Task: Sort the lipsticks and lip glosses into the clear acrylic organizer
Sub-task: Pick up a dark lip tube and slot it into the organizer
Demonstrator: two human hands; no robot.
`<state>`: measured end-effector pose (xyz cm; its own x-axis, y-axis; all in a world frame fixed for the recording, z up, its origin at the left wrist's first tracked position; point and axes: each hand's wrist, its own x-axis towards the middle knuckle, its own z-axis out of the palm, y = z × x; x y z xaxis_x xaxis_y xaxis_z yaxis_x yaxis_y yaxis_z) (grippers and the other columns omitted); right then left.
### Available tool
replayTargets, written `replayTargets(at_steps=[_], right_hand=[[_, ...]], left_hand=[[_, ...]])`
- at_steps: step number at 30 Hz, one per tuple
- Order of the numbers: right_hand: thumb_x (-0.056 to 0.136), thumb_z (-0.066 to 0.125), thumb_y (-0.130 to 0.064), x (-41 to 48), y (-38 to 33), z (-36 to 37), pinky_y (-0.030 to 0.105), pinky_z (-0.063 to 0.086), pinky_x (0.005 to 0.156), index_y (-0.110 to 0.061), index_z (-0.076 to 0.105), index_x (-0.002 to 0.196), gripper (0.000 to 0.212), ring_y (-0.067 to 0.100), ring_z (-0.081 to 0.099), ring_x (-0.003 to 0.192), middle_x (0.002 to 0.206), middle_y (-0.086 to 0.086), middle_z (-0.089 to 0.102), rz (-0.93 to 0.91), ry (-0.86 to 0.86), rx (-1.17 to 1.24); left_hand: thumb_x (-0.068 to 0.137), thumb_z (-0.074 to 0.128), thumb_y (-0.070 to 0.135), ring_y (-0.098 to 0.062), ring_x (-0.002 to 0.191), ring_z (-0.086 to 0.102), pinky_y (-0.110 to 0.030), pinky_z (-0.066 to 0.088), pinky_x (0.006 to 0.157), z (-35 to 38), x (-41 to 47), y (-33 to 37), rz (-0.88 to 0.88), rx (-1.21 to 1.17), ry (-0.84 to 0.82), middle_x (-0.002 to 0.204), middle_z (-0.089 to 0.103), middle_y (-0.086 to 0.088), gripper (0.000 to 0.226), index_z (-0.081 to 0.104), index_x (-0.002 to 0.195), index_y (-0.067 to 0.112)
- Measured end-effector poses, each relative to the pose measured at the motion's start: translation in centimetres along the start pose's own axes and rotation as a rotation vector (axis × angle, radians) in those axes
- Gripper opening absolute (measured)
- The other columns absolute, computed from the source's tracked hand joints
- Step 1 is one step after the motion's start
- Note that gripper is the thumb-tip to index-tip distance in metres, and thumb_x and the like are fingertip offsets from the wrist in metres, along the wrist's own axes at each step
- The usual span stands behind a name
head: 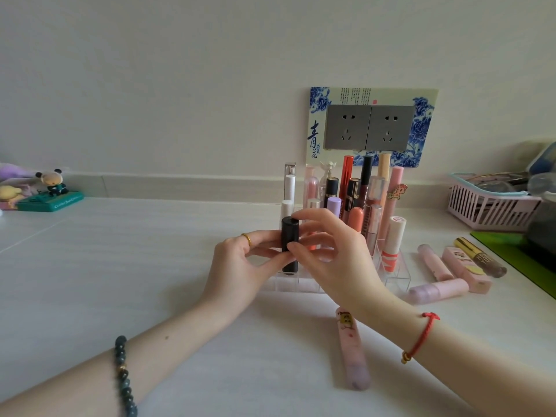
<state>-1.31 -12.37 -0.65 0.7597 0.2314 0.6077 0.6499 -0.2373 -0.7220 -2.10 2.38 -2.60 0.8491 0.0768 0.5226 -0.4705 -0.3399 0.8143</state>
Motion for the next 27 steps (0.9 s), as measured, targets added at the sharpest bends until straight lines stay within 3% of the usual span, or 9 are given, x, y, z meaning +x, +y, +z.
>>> replayTargets(at_steps=[10, 20, 27], right_hand=[[0.078, 0.067, -0.006, -0.31, 0.75, 0.21, 0.012, 0.052, 0.068, -0.026, 0.059, 0.091, 0.025, 0.001, 0.066, 0.076, 0.08, -0.007, 0.069, 0.024, 0.004, -0.018], [0.078, 0.068, -0.009, -0.3, 0.78, 0.17, 0.015, 0.054, 0.072, -0.027, 0.059, 0.091, 0.024, 0.0, 0.066, 0.076, 0.082, -0.007, 0.069, 0.046, 0.002, -0.071], [0.079, 0.067, -0.008, -0.33, 0.16, -0.16, 0.017, 0.055, 0.07, -0.014, 0.064, 0.098, 0.02, 0.004, 0.064, 0.076, 0.087, -0.004, 0.067, -0.006, 0.006, -0.144]], left_hand=[[0.067, 0.078, 0.025, 0.003, 0.079, 0.062, -0.004, 0.042, 0.074, -0.16, -0.29, -0.27, 0.029, 0.083, 0.022, 0.076, 0.07, 0.024, 0.021, 0.068, 0.077, 0.041], [0.069, 0.076, 0.027, -0.002, 0.077, 0.063, -0.001, 0.037, 0.07, -0.06, -0.32, -0.52, 0.016, 0.101, -0.003, 0.078, 0.072, 0.019, 0.019, 0.072, 0.087, 0.032], [0.069, 0.074, 0.029, -0.002, 0.074, 0.064, -0.004, 0.037, 0.069, -0.12, -0.38, -0.43, 0.02, 0.089, 0.005, 0.077, 0.072, 0.02, 0.018, 0.072, 0.087, 0.031]])
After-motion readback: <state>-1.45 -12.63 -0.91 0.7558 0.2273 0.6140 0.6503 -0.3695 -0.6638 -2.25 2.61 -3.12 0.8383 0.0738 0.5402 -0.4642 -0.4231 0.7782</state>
